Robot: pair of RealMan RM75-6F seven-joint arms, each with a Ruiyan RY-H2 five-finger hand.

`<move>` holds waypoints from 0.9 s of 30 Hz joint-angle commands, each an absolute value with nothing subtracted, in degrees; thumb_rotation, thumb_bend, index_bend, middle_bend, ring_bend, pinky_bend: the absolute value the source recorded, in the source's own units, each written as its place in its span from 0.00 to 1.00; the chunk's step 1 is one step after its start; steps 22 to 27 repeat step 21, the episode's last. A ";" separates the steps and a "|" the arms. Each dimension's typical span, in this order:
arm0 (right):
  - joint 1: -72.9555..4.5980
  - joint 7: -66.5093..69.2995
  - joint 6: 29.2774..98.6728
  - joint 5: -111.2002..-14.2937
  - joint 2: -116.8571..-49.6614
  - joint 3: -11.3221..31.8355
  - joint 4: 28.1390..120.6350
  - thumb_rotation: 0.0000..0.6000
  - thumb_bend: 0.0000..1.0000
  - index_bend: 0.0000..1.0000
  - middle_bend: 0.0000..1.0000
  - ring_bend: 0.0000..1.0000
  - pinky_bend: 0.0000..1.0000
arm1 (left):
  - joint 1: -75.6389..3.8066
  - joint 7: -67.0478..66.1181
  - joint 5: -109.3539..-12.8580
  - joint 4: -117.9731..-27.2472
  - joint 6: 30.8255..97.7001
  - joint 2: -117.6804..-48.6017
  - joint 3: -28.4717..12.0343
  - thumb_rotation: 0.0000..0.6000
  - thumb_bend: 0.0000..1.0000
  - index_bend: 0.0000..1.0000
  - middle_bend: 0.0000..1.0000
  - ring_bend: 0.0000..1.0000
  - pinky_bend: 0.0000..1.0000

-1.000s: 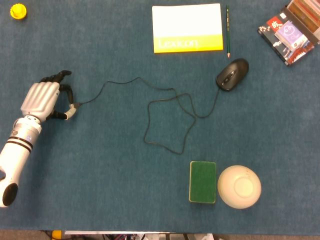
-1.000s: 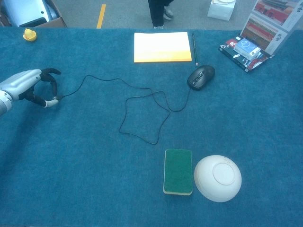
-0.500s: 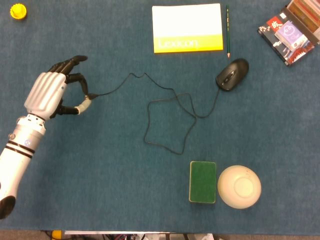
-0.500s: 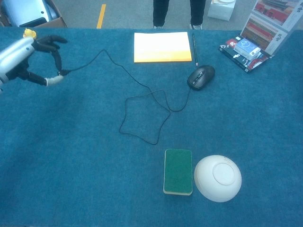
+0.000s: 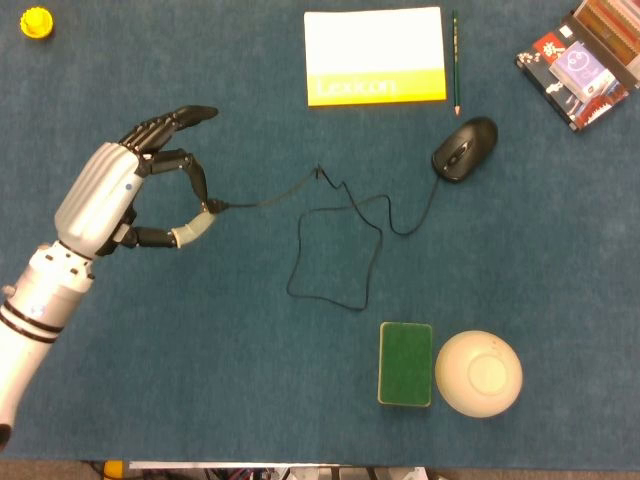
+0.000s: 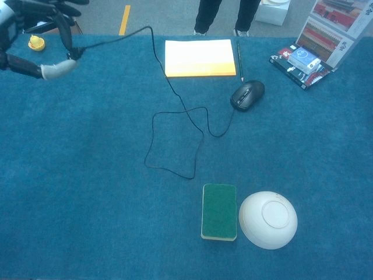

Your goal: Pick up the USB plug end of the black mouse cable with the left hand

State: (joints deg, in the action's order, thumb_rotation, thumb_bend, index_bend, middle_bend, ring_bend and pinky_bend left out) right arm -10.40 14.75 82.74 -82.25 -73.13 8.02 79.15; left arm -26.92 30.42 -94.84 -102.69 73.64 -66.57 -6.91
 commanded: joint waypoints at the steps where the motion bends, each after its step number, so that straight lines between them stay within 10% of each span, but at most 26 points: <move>1: -10.21 15.12 82.74 -82.02 -73.03 8.09 79.13 1.00 0.48 0.65 0.44 0.37 0.43 | -26.69 33.28 -97.22 -104.85 75.94 -64.40 -6.44 1.00 0.32 0.64 0.16 0.17 0.18; 27: -9.39 16.47 82.92 -82.20 -73.84 7.91 77.67 1.00 0.48 0.65 0.44 0.37 0.43 | -23.94 32.43 -102.19 -109.21 83.38 -61.06 -4.06 1.00 0.32 0.64 0.16 0.17 0.18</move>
